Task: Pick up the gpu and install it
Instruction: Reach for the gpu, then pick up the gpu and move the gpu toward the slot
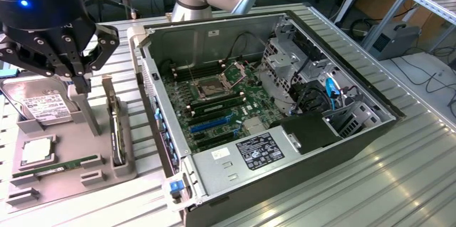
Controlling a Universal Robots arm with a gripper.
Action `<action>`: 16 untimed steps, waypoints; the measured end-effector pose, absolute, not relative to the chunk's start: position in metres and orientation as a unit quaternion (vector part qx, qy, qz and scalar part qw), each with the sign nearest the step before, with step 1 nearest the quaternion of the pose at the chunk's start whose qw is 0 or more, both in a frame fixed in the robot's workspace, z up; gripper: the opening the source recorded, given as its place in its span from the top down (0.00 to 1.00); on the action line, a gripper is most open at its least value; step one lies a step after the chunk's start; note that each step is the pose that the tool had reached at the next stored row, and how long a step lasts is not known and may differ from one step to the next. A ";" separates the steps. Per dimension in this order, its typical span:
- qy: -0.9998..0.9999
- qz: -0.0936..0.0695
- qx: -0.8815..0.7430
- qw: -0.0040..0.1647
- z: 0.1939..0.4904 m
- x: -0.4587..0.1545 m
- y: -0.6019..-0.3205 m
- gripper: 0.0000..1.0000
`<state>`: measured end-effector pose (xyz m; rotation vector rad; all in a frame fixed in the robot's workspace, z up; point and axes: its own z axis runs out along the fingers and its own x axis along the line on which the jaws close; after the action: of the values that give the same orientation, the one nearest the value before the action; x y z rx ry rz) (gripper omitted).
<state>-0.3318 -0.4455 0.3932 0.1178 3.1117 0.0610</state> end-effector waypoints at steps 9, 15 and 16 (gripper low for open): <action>0.999 0.020 0.038 0.014 0.393 -0.332 -0.449 0.89; 0.999 0.020 0.038 0.014 0.393 -0.332 -0.449 0.89; 0.999 0.020 0.038 0.014 0.393 -0.332 -0.449 0.89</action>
<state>-0.3318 -0.4492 0.3931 0.1179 3.1117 0.0610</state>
